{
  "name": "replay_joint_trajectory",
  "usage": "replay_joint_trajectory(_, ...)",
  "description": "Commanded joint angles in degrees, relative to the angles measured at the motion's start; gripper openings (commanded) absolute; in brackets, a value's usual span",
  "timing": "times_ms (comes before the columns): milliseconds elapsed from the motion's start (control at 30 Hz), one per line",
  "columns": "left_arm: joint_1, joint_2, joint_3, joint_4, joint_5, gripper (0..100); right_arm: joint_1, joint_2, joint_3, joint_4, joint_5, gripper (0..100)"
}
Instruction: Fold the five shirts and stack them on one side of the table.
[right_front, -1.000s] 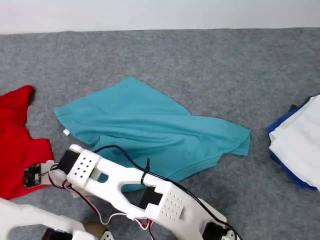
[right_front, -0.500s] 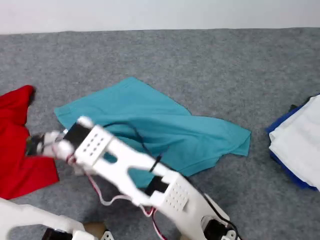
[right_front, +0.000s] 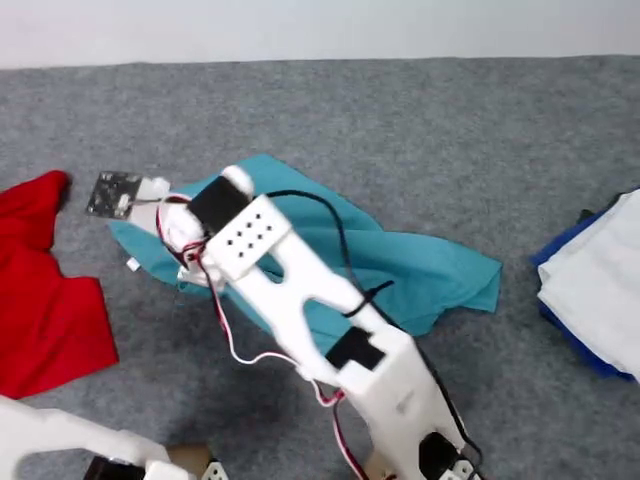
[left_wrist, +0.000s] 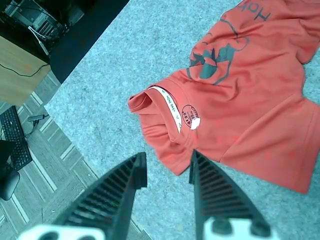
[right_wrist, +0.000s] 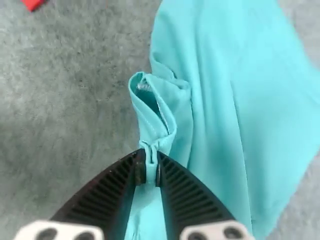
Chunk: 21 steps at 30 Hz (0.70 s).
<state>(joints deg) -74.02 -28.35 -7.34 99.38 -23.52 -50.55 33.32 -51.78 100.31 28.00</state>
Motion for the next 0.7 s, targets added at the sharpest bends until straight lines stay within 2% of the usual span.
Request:
replay_joint_trajectory(0,0.26,-0.97,-0.22,0.97,-0.35,14,2.95,-9.63,5.1,2.51,-0.7,1.0)
replay_joint_trajectory(133,0.44,-0.88,-0.22,0.97,-0.35,14,6.64,-16.13,14.24,2.51,-0.7,1.0)
replay_joint_trajectory(300,3.78,-1.41,1.63,0.97,-0.35,14,10.59,-24.92,24.97,2.51,-0.7,1.0)
replay_joint_trajectory(467,6.42,-1.41,5.49,1.05,-0.35,14,11.21,-33.27,35.87,2.42,-0.79,1.0)
replay_joint_trajectory(667,11.08,-1.41,15.78,1.05,-0.18,14,11.74,-42.07,45.19,2.24,-3.25,1.0)
